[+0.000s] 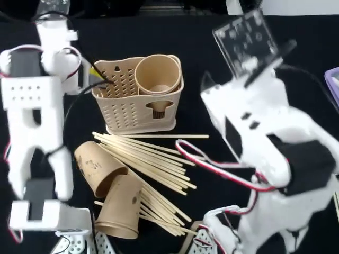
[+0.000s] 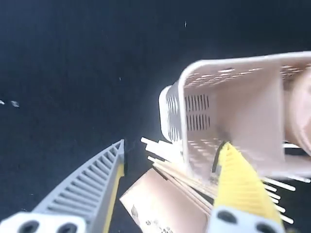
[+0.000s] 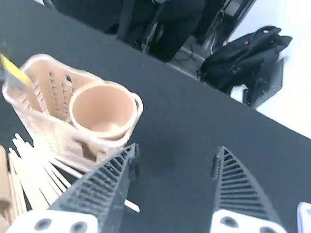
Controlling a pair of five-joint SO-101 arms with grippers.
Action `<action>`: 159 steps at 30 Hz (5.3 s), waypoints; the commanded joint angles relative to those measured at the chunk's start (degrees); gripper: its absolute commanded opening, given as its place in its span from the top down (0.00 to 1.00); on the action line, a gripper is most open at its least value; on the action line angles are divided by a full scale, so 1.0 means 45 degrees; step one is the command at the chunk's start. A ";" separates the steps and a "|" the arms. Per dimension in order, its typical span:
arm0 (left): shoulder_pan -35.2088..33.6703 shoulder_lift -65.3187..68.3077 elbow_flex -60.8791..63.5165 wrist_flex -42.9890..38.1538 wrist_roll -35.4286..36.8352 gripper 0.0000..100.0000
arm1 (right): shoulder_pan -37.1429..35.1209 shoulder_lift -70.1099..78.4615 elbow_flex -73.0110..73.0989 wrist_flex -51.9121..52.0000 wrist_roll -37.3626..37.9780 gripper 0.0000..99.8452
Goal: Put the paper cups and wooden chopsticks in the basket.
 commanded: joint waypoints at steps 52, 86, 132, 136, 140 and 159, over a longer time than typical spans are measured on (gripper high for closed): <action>-0.7746 -0.5529 1.7006 -0.8068 0.1016 0.69 | -1.0042 -0.1338 1.7709 -1.2562 0.1993 0.75; -0.7746 -0.5529 1.7436 -0.8107 0.1973 0.69 | -1.0002 0.0967 1.8276 -1.5492 0.0840 0.79; -0.7648 -0.5529 1.7651 -0.8147 0.1915 0.69 | -0.3165 -0.2647 0.3976 -0.6193 -0.0274 0.99; -0.7648 -0.5529 1.7709 -0.8127 0.1915 0.69 | -0.2364 -0.0615 0.2491 -0.5978 -0.0821 0.99; -0.7648 -0.5587 1.7788 -0.8127 0.1895 0.69 | -0.2110 0.1162 0.1162 -0.4943 -0.0957 0.99; -0.7648 -0.5529 1.7846 -0.8068 0.1895 0.69 | -0.1504 0.4464 0.0244 -0.4864 -0.1582 0.93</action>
